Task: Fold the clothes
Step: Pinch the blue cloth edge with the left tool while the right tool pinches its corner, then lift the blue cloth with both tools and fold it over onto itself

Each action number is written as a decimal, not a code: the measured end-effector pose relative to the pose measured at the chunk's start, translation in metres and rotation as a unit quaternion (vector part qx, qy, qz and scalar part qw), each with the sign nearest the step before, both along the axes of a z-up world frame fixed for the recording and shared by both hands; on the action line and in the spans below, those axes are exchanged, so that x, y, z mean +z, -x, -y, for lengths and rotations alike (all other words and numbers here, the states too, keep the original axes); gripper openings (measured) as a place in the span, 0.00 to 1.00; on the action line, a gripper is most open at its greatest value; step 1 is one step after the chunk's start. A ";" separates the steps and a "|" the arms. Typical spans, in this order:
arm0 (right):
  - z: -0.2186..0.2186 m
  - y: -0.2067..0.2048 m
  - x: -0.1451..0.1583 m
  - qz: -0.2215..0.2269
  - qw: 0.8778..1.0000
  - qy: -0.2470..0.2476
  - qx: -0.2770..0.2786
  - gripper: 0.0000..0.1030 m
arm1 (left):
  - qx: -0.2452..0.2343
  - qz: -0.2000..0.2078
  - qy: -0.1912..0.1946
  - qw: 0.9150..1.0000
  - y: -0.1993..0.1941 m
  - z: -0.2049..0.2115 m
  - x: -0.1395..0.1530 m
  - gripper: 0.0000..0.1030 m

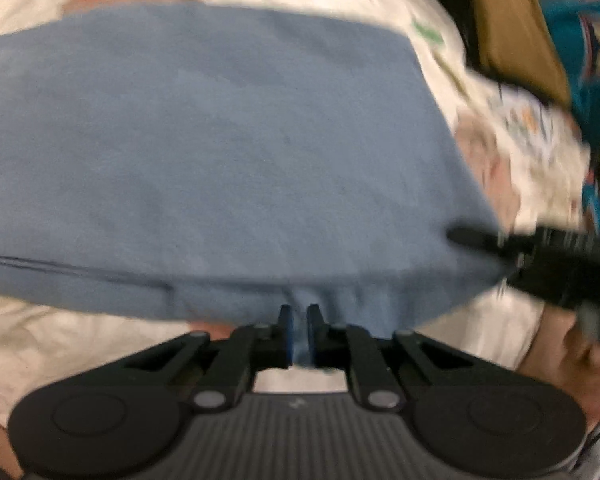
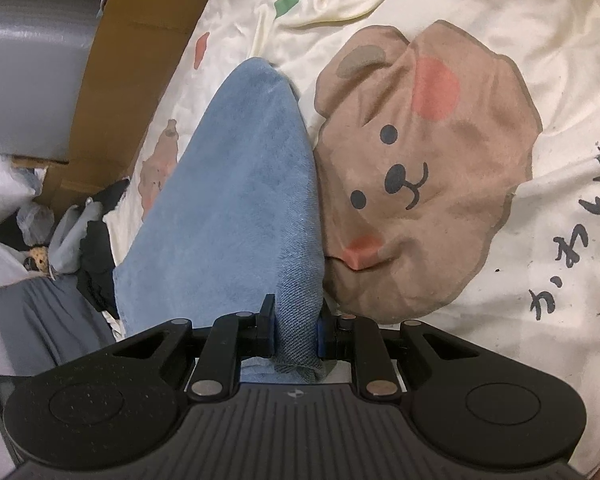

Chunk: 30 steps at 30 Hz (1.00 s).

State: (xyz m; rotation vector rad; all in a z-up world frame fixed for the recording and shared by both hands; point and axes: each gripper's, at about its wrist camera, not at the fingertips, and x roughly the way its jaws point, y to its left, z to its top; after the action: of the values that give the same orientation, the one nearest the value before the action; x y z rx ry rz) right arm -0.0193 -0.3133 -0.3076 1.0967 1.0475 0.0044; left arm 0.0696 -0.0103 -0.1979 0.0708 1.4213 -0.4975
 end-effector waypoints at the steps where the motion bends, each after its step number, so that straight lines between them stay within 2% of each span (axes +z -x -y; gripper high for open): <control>1: 0.000 0.000 -0.001 -0.001 1.000 -0.002 -0.001 0.19 | 0.009 0.005 0.004 1.000 -0.006 -0.005 0.005 0.07; 3: 0.001 0.000 -0.002 -0.002 1.000 -0.009 -0.003 0.23 | 0.030 0.013 0.008 0.999 -0.017 -0.016 0.014 0.07; 6: 0.009 0.000 -0.005 0.008 1.000 -0.018 -0.013 0.26 | 0.065 0.014 0.003 0.998 -0.024 -0.035 0.012 0.07; 8: 0.014 -0.003 -0.006 0.013 1.000 -0.022 -0.014 0.32 | 0.077 0.012 0.001 0.997 -0.028 -0.043 0.008 0.07; 11: 0.017 -0.010 -0.012 0.017 1.000 -0.020 0.006 0.32 | 0.094 0.012 0.002 0.995 -0.034 -0.051 0.001 0.07; 14: 0.022 -0.019 -0.020 0.017 0.999 -0.024 0.012 0.32 | 0.122 0.032 0.023 0.992 -0.039 -0.054 -0.001 0.07; 17: 0.026 -0.028 -0.028 0.025 0.999 -0.032 0.011 0.32 | 0.127 0.039 0.020 0.991 -0.045 -0.054 -0.008 0.07; 21: 0.030 -0.041 -0.037 0.038 0.998 -0.042 0.012 0.32 | 0.126 0.028 0.009 0.992 -0.049 -0.047 -0.028 0.06; 30: 0.028 -0.076 -0.042 0.070 0.996 -0.040 0.041 0.32 | 0.115 0.037 -0.001 0.993 -0.044 -0.044 -0.029 0.05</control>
State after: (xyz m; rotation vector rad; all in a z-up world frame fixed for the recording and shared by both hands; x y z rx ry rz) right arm 0.0567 -0.3410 -0.3500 1.1082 0.9727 0.1875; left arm 0.1133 0.0333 -0.2274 -0.0718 1.3373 -0.2990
